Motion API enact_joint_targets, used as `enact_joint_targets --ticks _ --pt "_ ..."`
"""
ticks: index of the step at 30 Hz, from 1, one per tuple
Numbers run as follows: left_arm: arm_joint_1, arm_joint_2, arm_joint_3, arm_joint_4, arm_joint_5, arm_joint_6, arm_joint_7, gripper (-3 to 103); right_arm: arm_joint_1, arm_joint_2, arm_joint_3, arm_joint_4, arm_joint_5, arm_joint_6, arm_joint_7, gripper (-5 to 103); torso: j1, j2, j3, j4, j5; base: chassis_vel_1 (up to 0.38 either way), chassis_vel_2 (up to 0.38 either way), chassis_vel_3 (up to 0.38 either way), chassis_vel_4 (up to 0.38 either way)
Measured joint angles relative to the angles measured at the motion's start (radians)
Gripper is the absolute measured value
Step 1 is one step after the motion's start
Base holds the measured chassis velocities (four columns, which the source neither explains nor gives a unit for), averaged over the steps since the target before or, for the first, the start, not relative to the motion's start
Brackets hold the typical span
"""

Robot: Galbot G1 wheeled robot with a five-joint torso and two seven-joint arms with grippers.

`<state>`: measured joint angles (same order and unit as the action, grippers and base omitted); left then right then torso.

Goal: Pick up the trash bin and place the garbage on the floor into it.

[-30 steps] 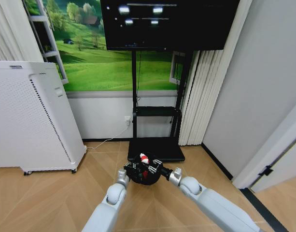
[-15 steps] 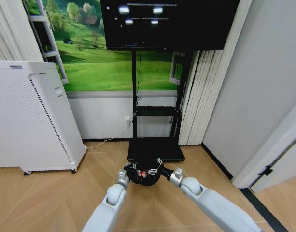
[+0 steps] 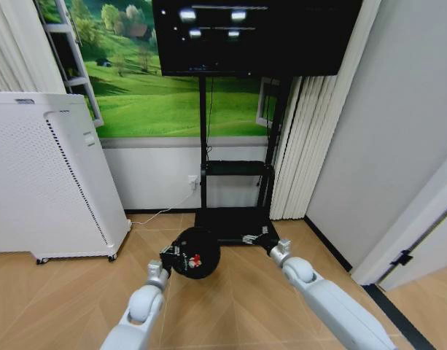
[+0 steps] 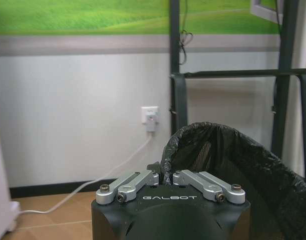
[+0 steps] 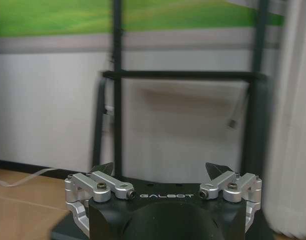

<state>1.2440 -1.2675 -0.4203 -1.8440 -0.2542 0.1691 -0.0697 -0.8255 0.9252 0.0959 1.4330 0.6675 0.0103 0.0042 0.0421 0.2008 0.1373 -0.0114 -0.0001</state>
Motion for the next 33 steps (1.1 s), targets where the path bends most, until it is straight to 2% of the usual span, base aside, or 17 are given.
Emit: enact_joint_targets --ticks 1,4,12,14,16,18,19,22,27,33 --pt "0.000 0.000 0.000 0.000 0.000 0.000 0.000 7 0.000 0.000 0.000 0.000 0.000 0.000 0.000 100 0.000 0.000 0.000 0.0000 0.0000 0.000 0.000 0.000 0.000" --pt "0.073 0.022 -0.060 -0.077 -0.006 -0.001 0.001 7 -0.050 0.006 0.089 -0.035 0.011 -0.052 0.082 100 0.000 0.000 0.000 0.0000 0.0000 0.000 0.000 0.000 0.000" --pt "0.183 0.054 -0.116 -0.175 -0.027 -0.003 0.001 7 -0.099 -0.001 0.170 -0.043 -0.014 -0.071 0.163 100 0.000 0.000 0.000 -0.0001 0.0000 0.000 0.000 0.000 0.000" --pt "0.227 0.083 -0.145 -0.202 -0.044 -0.025 0.012 7 -0.107 -0.004 0.193 -0.041 -0.013 -0.075 0.189 100 0.000 0.000 0.000 0.0002 -0.0001 0.000 0.000 0.000 0.000" --pt "0.240 0.094 -0.160 -0.208 -0.054 -0.036 0.020 7 -0.110 -0.008 0.198 -0.038 -0.010 -0.076 0.193 100 0.000 0.000 0.000 0.0002 0.0000 0.000 0.000 0.000 0.000" --pt "0.292 0.125 -0.278 -0.223 -0.098 -0.075 0.035 7 -0.121 -0.031 0.211 -0.014 0.031 -0.108 0.177 100 0.000 0.000 0.000 0.0000 -0.0001 0.000 0.000 0.000 0.000" --pt "0.292 0.125 -0.278 -0.223 -0.098 -0.075 0.035 7 -0.121 -0.031 0.211 -0.014 0.031 -0.108 0.177 100 0.000 0.000 0.000 0.0000 -0.0001 0.000 0.000 0.000 0.000" --pt "0.322 0.118 -0.360 -0.228 -0.119 -0.083 0.032 7 -0.122 -0.032 0.216 -0.008 0.040 -0.144 0.188 100 0.000 0.000 0.000 0.0003 0.0000 0.000 0.000 0.000 0.000" --pt "0.344 0.111 -0.407 -0.237 -0.138 -0.084 0.028 7 -0.108 -0.017 0.218 -0.023 0.045 -0.148 0.213 100 0.000 0.000 0.000 0.0004 0.0003 0.000 0.000 0.000 0.000" --pt "0.342 0.100 -0.401 -0.246 -0.138 -0.084 0.024 7 -0.100 -0.020 0.245 -0.048 0.061 -0.144 0.204 100 0.000 0.000 0.000 -0.0001 0.0003 0.000 0.000 0.000 0.000"
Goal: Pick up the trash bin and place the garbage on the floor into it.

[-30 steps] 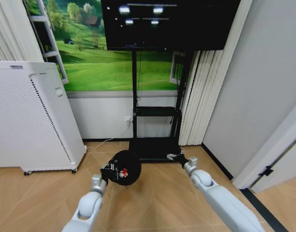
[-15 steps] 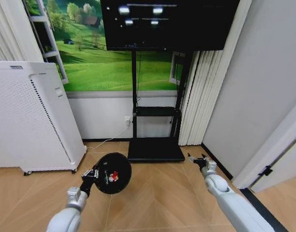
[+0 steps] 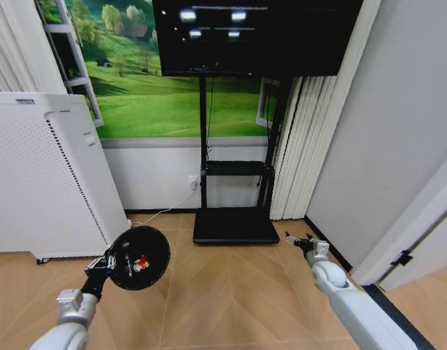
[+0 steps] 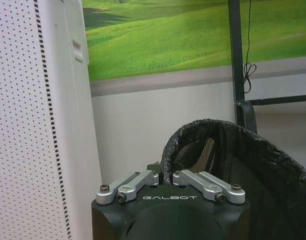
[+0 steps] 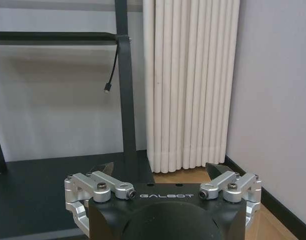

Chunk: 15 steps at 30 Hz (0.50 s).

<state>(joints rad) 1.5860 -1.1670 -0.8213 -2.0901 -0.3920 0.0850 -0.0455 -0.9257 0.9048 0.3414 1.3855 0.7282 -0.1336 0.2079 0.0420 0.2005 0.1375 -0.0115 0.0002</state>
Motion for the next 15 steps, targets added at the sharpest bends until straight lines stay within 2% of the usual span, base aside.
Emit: enact_joint_targets --ticks 6,11,15 --pt "-0.001 -0.016 0.012 -0.003 0.013 0.003 -0.002 7 -0.030 -0.016 0.083 0.030 0.003 -0.016 -0.020 100 0.000 0.000 0.000 0.0000 -0.0001 0.000 0.000 0.000 0.000" --pt "-0.009 -0.024 0.018 0.000 0.019 0.004 -0.005 7 -0.099 -0.024 0.176 0.136 -0.001 -0.028 0.010 100 0.000 0.000 0.000 0.0004 -0.0002 0.000 0.000 0.000 0.000" --pt "-0.012 -0.026 0.022 0.001 0.021 0.005 -0.006 7 -0.123 -0.026 0.193 0.168 0.001 -0.029 0.019 100 0.000 0.000 0.000 0.0003 -0.0002 0.000 0.000 0.000 0.000"
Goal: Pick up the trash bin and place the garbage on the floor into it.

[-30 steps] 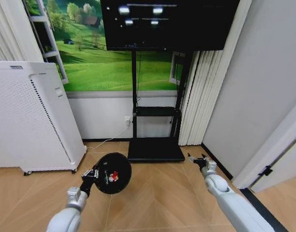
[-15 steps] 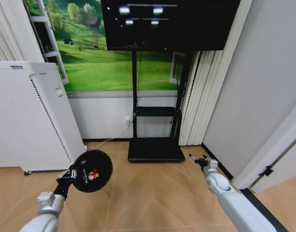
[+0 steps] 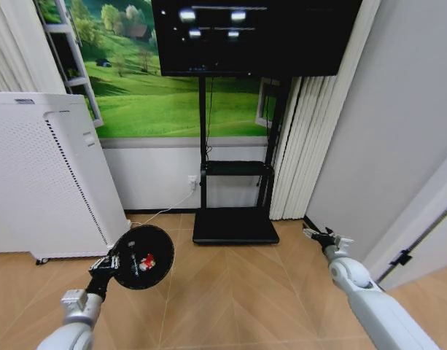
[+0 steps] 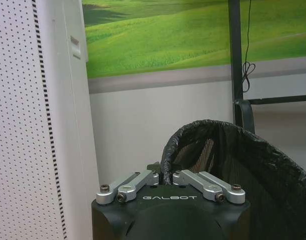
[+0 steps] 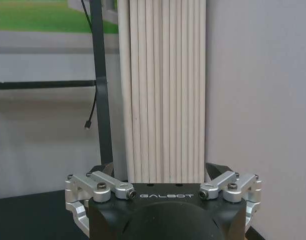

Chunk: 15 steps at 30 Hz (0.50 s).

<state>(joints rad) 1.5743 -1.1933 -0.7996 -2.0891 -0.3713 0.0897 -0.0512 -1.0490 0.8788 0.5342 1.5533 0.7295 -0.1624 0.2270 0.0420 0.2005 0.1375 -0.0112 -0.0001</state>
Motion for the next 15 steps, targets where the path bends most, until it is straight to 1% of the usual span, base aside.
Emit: enact_joint_targets --ticks 8,15 --pt "-0.003 -0.008 0.008 0.005 0.008 0.001 -0.001 7 -0.085 0.001 0.065 0.098 0.008 -0.005 0.012 100 0.000 0.000 0.000 -0.0002 0.0000 0.000 0.000 0.000 0.000" --pt "-0.003 -0.013 0.011 0.005 0.011 0.001 -0.001 7 -0.094 0.001 0.067 0.111 0.000 -0.016 0.003 100 0.000 0.000 0.000 0.0000 0.0001 0.000 0.000 0.000 0.000"
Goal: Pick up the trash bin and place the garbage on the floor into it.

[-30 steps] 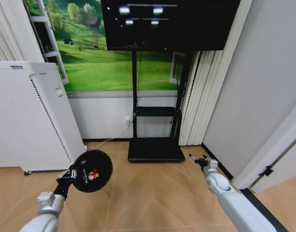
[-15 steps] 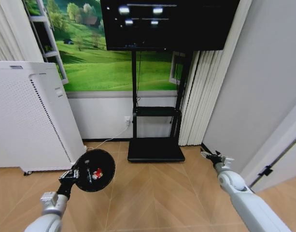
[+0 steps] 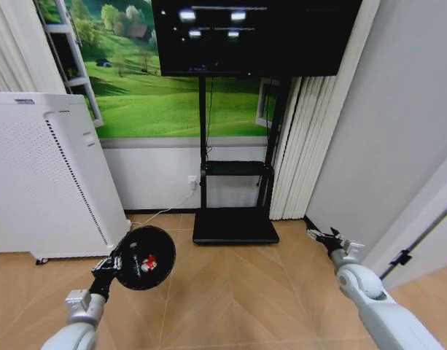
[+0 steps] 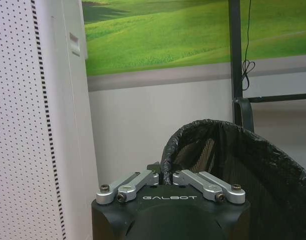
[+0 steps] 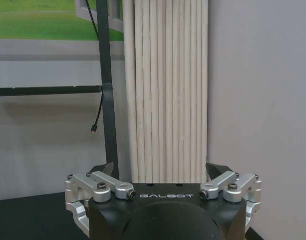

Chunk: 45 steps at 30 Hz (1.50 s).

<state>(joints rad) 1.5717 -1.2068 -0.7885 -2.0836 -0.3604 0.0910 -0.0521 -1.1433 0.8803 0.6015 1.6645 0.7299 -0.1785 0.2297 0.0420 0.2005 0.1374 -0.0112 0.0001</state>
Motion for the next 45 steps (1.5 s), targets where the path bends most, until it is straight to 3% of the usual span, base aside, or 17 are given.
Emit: enact_joint_targets --ticks 16,45 --pt "0.029 -0.067 0.031 0.036 0.045 -0.032 -0.008 7 0.003 0.000 -0.004 -0.003 -0.001 0.000 -0.002 100 0.000 0.000 0.000 0.0000 0.0000 0.000 0.000 0.000 0.000" --pt "0.018 -0.078 0.033 0.048 0.048 -0.041 -0.008 7 0.005 0.001 -0.005 -0.004 -0.002 0.001 -0.002 100 0.000 0.000 0.000 -0.0001 -0.0001 0.036 0.036 -0.039 -0.035"
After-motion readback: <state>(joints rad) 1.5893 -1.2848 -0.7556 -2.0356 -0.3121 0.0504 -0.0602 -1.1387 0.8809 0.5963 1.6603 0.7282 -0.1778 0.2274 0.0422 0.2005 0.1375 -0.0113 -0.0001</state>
